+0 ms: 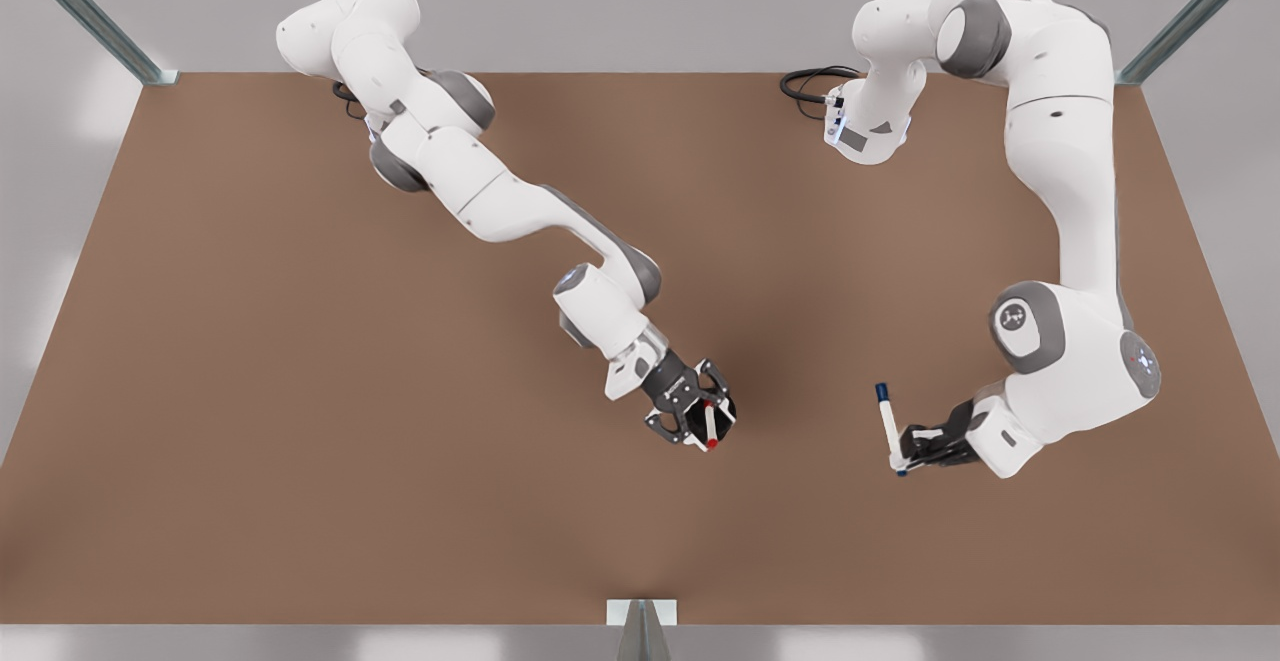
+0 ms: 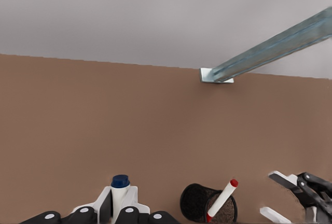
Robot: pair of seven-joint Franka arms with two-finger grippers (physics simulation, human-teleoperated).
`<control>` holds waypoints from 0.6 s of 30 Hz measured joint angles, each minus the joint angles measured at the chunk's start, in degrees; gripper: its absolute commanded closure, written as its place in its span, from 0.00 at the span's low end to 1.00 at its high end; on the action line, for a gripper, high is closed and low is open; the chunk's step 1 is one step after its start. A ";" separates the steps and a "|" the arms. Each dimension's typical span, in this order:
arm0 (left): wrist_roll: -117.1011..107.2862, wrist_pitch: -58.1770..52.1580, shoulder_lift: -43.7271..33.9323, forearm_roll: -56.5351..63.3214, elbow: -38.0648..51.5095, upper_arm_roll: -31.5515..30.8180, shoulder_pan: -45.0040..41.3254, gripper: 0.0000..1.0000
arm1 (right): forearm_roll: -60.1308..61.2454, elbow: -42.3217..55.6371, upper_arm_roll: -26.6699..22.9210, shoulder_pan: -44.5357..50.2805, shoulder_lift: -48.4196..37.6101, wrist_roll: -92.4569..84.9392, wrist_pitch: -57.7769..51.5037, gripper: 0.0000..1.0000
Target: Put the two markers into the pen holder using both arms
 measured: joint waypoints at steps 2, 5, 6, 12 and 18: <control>4.28 0.96 1.50 -5.06 0.43 -2.29 0.04 0.79 | 0.06 -4.08 1.62 -4.39 -10.57 -0.31 -5.72 0.00; 11.92 4.11 4.16 -13.32 1.04 -7.23 -0.28 0.79 | 0.07 -5.88 3.80 -15.28 -28.39 -0.71 -26.40 0.00; 14.65 5.31 4.98 -15.86 1.35 -9.03 -0.30 0.79 | 0.07 -5.86 3.74 -18.25 -32.41 -0.80 -34.22 0.00; 34.01 10.29 8.18 -28.92 3.19 -12.90 -0.54 0.79 | 0.42 -9.22 -0.98 -29.59 -46.01 0.80 -71.20 0.00; 50.57 12.81 8.45 -38.18 0.08 -12.82 -3.18 0.79 | 6.13 -30.07 -13.51 -26.31 -56.82 2.20 -84.43 0.00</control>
